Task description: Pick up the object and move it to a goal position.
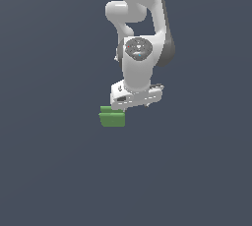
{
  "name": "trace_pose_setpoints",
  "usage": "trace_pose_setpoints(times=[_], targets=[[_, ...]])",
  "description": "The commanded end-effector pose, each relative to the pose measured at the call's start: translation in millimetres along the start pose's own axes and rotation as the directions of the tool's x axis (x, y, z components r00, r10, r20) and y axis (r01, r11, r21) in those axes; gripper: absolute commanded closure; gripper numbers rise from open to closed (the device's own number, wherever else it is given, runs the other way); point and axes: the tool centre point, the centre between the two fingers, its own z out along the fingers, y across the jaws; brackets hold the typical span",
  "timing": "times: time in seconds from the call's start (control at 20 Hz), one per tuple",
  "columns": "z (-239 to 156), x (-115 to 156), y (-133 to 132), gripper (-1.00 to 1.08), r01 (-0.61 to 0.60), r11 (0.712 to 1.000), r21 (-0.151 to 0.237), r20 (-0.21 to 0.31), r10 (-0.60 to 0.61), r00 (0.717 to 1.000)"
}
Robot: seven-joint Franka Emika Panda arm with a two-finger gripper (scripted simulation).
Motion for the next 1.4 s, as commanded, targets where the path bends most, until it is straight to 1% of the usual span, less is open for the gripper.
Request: trace_pose_setpoints(times=[0.0,0.3,0.45,0.65,0.8,1.0,1.15,1.35], targets=[[0.3,-0.7,3.5,-0.92,0.042,0.999,-0.002,-0.002,-0.042,0.999],[1.1,-3.0,14.0,-0.92,0.171,0.985,-0.007,-0.007,-0.172,0.985],[1.5,-4.4,19.7,-0.92,0.242,0.97,-0.011,-0.009,-0.242,0.97],[2.1,-6.3,27.3,-0.92,0.334,0.943,-0.017,-0.01,-0.334,0.943],[2.5,-7.7,32.9,-0.92,0.4,0.916,-0.021,-0.011,-0.401,0.916],[3.0,-9.8,40.3,-0.92,0.486,0.873,-0.027,-0.011,-0.487,0.873],[3.4,-11.3,45.8,-0.92,0.548,0.836,-0.032,-0.01,-0.549,0.836],[3.9,-13.5,53.1,-0.92,0.626,0.779,-0.038,-0.008,-0.626,0.779]])
